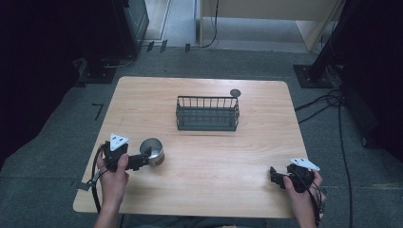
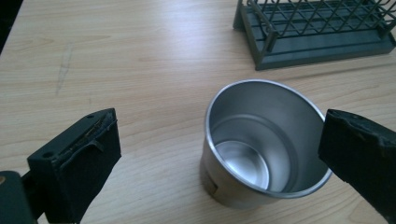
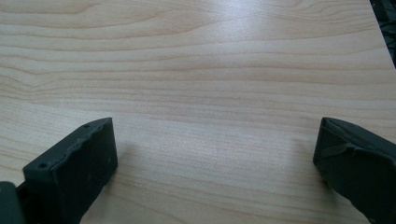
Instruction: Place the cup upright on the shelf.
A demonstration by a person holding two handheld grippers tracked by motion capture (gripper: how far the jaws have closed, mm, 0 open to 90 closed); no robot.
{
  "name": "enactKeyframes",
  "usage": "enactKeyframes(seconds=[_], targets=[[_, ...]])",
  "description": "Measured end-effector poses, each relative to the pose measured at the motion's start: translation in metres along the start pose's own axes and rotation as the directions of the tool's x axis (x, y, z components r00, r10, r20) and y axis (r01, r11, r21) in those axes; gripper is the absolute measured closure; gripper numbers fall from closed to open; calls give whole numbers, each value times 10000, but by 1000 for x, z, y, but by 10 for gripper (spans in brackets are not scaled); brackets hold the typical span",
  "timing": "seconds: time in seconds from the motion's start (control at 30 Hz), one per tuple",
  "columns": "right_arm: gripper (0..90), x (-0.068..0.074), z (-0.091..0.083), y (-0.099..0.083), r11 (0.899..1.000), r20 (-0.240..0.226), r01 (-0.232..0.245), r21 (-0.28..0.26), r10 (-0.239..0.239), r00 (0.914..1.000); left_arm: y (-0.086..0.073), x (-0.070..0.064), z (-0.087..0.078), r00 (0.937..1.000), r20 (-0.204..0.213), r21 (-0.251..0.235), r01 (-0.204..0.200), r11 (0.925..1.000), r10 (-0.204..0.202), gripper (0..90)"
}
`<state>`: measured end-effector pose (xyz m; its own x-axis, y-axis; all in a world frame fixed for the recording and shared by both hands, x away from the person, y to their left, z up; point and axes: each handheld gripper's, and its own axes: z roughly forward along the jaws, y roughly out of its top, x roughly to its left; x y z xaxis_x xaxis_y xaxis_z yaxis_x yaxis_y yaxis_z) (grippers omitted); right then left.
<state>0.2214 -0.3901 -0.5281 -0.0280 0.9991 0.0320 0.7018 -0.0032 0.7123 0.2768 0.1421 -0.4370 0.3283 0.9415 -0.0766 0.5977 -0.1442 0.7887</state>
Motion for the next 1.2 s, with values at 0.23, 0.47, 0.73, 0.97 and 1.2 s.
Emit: enactKeyframes(seconds=[0.23,0.47,0.73,0.97,1.2], targets=[[0,0,0,0,10000,1,4,-2,-4,10000,2,-13,8,9995,130,194,-278,9994,275,0],[0,0,0,0,10000,0,-7,-2,7,10000,2,-23,19,9985,-113,526,-525,9972,532,0],[0,0,0,0,10000,-1,-2,-5,2,10000,-1,-29,32,9961,-520,969,-663,9931,716,0],[0,0,0,0,10000,-3,-4,-4,4,10000,-4,-31,41,9943,-736,1426,-662,9876,773,0],[0,0,0,0,10000,-3,-7,-3,7,10000,-8,-33,48,9930,-800,1873,-710,9797,872,29]])
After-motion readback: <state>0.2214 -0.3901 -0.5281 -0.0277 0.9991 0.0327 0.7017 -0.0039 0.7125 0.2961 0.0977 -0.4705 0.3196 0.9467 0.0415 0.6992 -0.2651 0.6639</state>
